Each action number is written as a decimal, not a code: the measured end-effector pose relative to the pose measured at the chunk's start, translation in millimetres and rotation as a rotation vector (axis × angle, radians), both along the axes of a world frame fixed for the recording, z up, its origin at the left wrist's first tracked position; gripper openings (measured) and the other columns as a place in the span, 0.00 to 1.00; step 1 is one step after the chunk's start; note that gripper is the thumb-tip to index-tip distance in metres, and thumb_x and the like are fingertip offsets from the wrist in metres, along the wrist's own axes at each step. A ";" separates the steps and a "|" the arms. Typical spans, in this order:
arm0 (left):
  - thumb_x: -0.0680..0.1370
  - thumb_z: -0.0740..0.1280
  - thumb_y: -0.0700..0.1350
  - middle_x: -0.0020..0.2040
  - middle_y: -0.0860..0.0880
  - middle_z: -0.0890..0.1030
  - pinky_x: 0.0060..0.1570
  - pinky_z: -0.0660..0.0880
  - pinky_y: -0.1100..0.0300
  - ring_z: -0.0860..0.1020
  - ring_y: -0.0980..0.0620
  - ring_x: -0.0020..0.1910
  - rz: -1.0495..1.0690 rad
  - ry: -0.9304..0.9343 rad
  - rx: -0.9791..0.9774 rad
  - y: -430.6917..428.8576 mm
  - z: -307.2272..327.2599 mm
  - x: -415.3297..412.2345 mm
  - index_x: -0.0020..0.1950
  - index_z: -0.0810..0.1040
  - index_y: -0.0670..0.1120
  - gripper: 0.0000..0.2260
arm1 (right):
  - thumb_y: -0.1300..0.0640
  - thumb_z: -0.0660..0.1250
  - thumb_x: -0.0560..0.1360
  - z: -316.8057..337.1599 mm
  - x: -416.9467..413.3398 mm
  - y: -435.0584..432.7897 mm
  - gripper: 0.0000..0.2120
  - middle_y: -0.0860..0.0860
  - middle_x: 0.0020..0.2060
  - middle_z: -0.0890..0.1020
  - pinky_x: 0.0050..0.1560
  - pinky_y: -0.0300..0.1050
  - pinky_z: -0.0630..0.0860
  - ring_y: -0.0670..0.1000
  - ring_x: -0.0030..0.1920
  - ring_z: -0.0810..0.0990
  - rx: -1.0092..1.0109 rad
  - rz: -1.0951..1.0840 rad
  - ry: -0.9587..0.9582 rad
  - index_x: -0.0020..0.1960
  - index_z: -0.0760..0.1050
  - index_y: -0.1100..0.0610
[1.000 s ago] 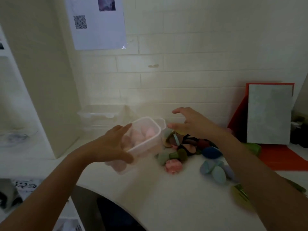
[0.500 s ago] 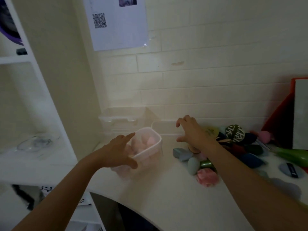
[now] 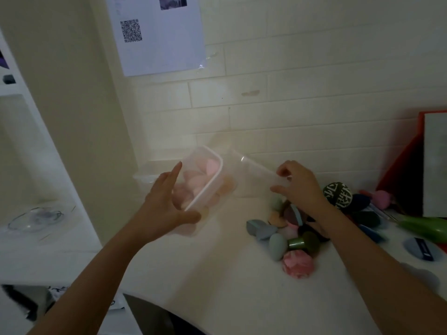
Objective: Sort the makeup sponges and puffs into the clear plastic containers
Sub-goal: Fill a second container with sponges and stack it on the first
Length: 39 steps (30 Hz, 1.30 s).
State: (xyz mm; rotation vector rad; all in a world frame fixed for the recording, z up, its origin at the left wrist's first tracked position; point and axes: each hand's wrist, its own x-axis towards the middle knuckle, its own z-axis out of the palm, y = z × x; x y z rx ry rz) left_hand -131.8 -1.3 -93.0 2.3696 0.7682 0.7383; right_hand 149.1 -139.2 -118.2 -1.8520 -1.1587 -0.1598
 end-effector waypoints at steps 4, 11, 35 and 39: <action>0.51 0.70 0.61 0.70 0.54 0.60 0.66 0.65 0.41 0.64 0.46 0.68 -0.038 0.161 0.100 -0.1 16.4 22.3 0.74 0.49 0.62 0.55 | 0.58 0.76 0.68 15.1 12.9 -27.4 0.16 0.50 0.49 0.78 0.37 0.37 0.74 0.49 0.47 0.78 0.197 -0.037 0.336 0.49 0.71 0.58; 0.63 0.76 0.53 0.75 0.42 0.51 0.73 0.41 0.46 0.48 0.44 0.74 -0.081 0.566 0.444 10.3 34.3 102.1 0.76 0.46 0.56 0.51 | 0.57 0.76 0.67 35.8 27.9 -56.9 0.16 0.53 0.50 0.82 0.51 0.48 0.80 0.51 0.52 0.81 0.377 -0.016 0.393 0.47 0.70 0.58; 0.62 0.75 0.51 0.74 0.44 0.54 0.68 0.61 0.41 0.56 0.41 0.72 -0.165 0.997 0.376 11.0 12.6 201.2 0.75 0.43 0.60 0.52 | 0.59 0.76 0.67 42.7 30.2 -67.2 0.16 0.50 0.47 0.82 0.41 0.39 0.77 0.48 0.48 0.81 0.370 0.071 0.357 0.42 0.68 0.53; 0.67 0.74 0.45 0.75 0.45 0.52 0.69 0.61 0.44 0.55 0.42 0.73 -0.199 0.988 0.318 9.0 5.9 193.7 0.76 0.42 0.55 0.49 | 0.59 0.77 0.67 41.9 28.7 -65.2 0.16 0.50 0.48 0.82 0.42 0.41 0.78 0.48 0.48 0.81 0.351 0.078 0.371 0.41 0.68 0.52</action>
